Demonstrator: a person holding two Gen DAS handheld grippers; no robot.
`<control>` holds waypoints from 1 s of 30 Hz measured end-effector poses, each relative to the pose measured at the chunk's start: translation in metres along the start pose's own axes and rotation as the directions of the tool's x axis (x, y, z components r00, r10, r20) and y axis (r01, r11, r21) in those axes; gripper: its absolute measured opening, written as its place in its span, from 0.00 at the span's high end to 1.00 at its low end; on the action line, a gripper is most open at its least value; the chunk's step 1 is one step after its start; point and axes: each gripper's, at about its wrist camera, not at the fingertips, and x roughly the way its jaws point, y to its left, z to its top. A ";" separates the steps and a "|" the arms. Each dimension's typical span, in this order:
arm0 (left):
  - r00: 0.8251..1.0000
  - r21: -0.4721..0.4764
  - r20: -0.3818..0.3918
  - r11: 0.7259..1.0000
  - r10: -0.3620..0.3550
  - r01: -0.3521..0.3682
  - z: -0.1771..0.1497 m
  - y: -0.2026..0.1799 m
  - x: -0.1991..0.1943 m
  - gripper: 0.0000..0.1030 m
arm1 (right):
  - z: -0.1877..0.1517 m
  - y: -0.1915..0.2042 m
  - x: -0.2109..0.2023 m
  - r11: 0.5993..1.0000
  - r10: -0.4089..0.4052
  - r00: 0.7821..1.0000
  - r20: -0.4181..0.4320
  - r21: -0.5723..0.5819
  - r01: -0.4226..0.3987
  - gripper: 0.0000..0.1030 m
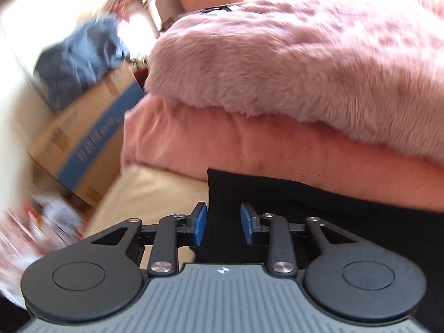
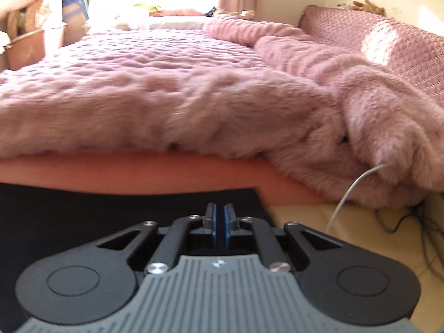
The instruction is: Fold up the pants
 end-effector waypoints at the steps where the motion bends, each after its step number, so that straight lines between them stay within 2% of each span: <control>1: 0.999 -0.067 0.001 0.997 -0.048 0.048 -0.006 0.013 -0.004 0.66 | -0.006 0.012 -0.008 1.000 0.021 1.000 0.001 0.001 -0.021 0.98; 3: 0.994 -0.185 0.002 0.977 -0.109 0.107 -0.022 0.037 -0.006 0.66 | -0.017 0.031 -0.018 0.999 0.037 0.999 0.004 0.000 -0.037 0.98; 6: 0.980 -0.352 0.011 0.916 -0.200 0.191 -0.047 0.066 -0.001 0.66 | -0.036 0.061 -0.026 0.999 0.049 0.999 -0.016 0.002 -0.049 0.98; 8: 0.967 -0.464 0.023 0.854 -0.255 0.236 -0.060 0.080 0.008 0.66 | -0.048 0.077 -0.033 0.999 0.042 0.999 -0.021 0.004 -0.042 0.98; 11: 0.947 -0.618 0.055 0.734 -0.316 0.281 -0.079 0.099 0.023 0.67 | -0.058 0.092 -0.041 0.999 0.024 0.999 -0.021 0.025 -0.023 0.98; 12: 0.943 -0.651 0.063 0.703 -0.328 0.287 -0.082 0.103 0.027 0.66 | -0.060 0.096 -0.043 0.999 0.024 0.999 -0.029 0.028 -0.024 0.98; 13: 0.941 -0.675 0.068 0.679 -0.333 0.289 -0.085 0.104 0.032 0.66 | -0.064 0.100 -0.044 0.999 0.022 0.999 -0.039 0.029 -0.021 0.98; 14: 0.941 -0.686 0.079 0.667 -0.328 0.290 -0.086 0.104 0.034 0.67 | -0.066 0.102 -0.046 0.999 0.020 0.999 -0.045 0.028 -0.019 0.98; 15: 0.943 -0.690 0.091 0.663 -0.319 0.290 -0.088 0.103 0.035 0.67 | -0.068 0.105 -0.047 1.000 0.015 0.999 -0.049 0.024 -0.013 0.98; 16: 0.945 -0.691 0.095 0.662 -0.314 0.290 -0.087 0.102 0.036 0.72 | -0.069 0.106 -0.049 1.000 0.007 0.999 -0.050 0.016 -0.006 0.98; 17: 0.950 -0.686 0.090 0.672 -0.300 0.278 -0.086 0.101 0.035 0.92 | -0.070 0.107 -0.051 1.000 0.003 0.999 -0.052 0.010 -0.002 0.97; 18: 0.957 -0.680 0.077 0.688 -0.278 0.255 -0.084 0.101 0.034 1.00 | -0.070 0.108 -0.053 1.000 0.001 0.999 -0.054 0.009 0.000 0.97; 21: 0.965 -0.660 0.073 0.714 -0.251 0.235 -0.087 0.104 0.027 1.00 | -0.069 0.112 -0.066 1.000 0.020 0.998 -0.054 -0.006 -0.021 0.95; 23: 0.969 -0.629 0.080 0.742 -0.234 0.231 -0.086 0.104 0.020 1.00 | -0.072 0.119 -0.078 0.999 0.027 0.998 -0.056 -0.042 -0.029 0.79; 27: 0.974 -0.580 0.072 0.785 -0.214 0.215 -0.085 0.103 0.012 1.00 | -0.086 0.141 -0.107 0.989 0.072 0.994 -0.079 -0.123 -0.082 0.78; 30: 0.975 -0.564 0.069 0.798 -0.210 0.212 -0.085 0.102 0.009 1.00 | -0.103 0.168 -0.124 0.967 0.098 0.990 -0.103 -0.227 -0.119 0.76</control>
